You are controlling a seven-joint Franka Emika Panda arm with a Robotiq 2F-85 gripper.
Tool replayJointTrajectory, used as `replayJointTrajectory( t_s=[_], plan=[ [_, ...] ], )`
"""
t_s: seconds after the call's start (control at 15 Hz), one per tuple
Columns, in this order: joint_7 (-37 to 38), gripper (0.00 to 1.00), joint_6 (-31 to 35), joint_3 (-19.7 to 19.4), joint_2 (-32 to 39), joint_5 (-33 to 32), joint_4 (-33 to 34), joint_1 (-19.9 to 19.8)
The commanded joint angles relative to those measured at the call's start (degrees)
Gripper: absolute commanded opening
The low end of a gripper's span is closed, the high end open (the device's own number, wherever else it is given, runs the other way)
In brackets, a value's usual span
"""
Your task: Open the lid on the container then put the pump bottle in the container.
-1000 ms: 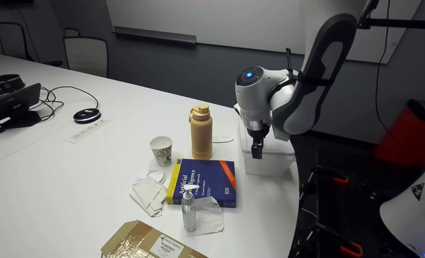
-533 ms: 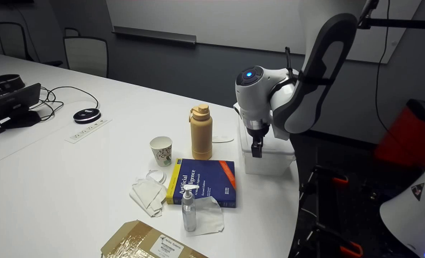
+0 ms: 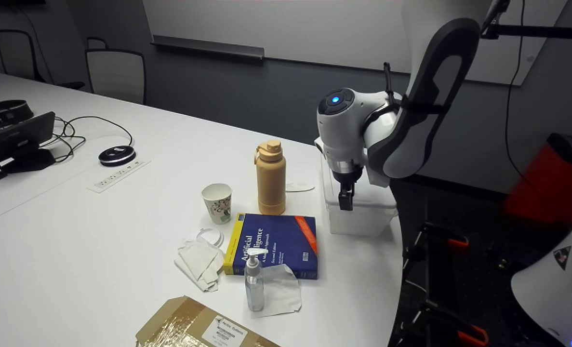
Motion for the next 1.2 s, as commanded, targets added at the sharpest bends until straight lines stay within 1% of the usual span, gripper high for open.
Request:
replayJointTrajectory(
  t_s=[0.0, 0.4, 0.8, 0.93, 1.0, 1.13],
  plan=[
    [3.42, 1.0, -0.22, -1.8, 1.3, -3.4, 1.0, 0.68],
    [7.45, 1.0, 0.4, -3.37, 2.81, -7.65, 1.58, 0.16],
    [9.66, 1.0, 0.6, -4.56, 3.3, -10.63, 1.79, -0.48],
    [10.44, 1.0, 0.55, -5.27, 2.96, -11.9, 1.87, -0.64],
    [9.86, 1.0, 1.18, -6.66, 3.21, -11.45, 1.73, 0.37],
    [9.9, 1.0, 1.42, -7.76, 3.21, -11.98, 1.97, 0.42]
  ],
)
